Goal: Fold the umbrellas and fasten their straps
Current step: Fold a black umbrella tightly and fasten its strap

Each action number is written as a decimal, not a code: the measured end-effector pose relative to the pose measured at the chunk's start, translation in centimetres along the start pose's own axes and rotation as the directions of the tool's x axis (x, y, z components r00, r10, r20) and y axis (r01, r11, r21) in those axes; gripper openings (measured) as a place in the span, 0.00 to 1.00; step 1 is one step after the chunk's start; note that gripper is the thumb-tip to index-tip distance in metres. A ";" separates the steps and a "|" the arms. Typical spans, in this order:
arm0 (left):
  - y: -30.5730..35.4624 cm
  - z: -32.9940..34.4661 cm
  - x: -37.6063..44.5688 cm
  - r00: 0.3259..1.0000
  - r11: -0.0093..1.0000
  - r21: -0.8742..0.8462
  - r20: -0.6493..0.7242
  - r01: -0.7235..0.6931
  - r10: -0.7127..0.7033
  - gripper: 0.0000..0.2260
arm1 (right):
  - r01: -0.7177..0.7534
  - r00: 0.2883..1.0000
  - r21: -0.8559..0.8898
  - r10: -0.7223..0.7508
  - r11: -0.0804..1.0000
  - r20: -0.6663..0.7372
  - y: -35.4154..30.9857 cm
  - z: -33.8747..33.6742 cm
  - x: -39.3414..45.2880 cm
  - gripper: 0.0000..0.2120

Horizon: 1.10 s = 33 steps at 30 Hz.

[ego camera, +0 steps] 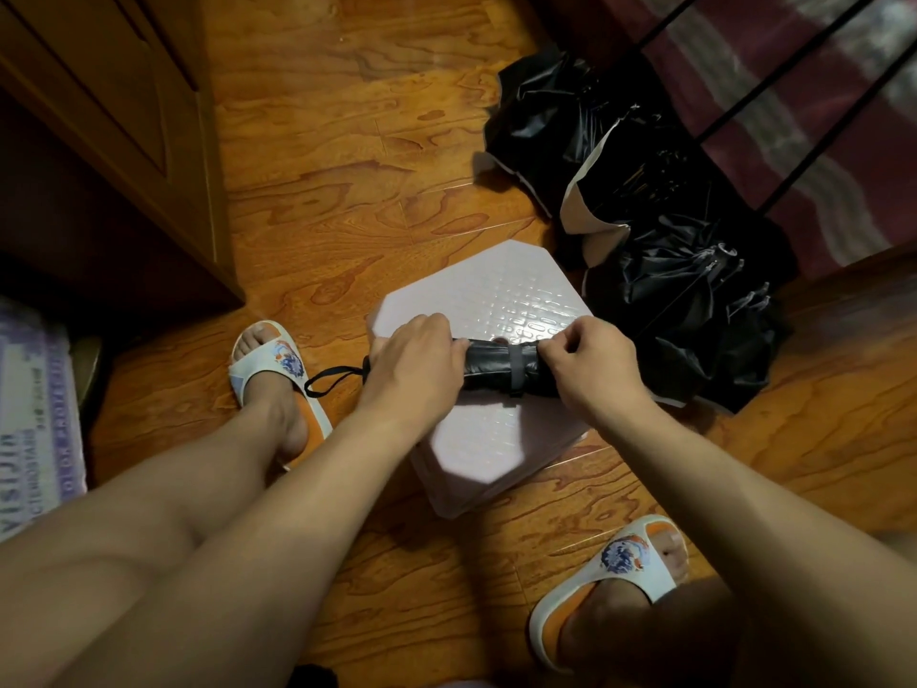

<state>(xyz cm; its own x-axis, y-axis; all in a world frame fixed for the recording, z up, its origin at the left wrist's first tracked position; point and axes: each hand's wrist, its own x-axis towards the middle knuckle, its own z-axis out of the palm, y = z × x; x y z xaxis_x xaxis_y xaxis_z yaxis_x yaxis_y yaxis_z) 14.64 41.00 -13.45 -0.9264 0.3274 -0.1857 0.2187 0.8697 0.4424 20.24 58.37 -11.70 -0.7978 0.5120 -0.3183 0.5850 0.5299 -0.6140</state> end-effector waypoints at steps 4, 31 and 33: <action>-1.1 -0.7 0.6 0.996 0.973 -0.218 0.036 -0.072 0.082 0.07 | 0.170 0.984 -0.017 -0.169 0.985 0.058 0.5 -0.6 -0.1 0.12; -3.7 -1.4 -1.1 0.907 0.915 -0.003 0.127 -0.404 0.402 0.09 | 0.456 0.889 -0.288 -0.423 0.842 0.174 2.1 -2.6 -0.9 0.10; -3.5 -1.4 -1.2 0.911 0.920 0.030 0.157 -0.390 0.381 0.06 | 0.485 0.873 -0.302 -0.434 0.821 0.223 2.0 -2.6 -1.0 0.09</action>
<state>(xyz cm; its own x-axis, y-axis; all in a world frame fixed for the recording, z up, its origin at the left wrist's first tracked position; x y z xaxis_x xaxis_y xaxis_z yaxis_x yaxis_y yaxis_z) 14.53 37.05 -13.58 -0.7127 0.6877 -0.1385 0.5718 0.6838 0.4533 22.58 60.67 -10.74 -0.9827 0.0664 -0.1729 0.1374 0.8875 -0.4399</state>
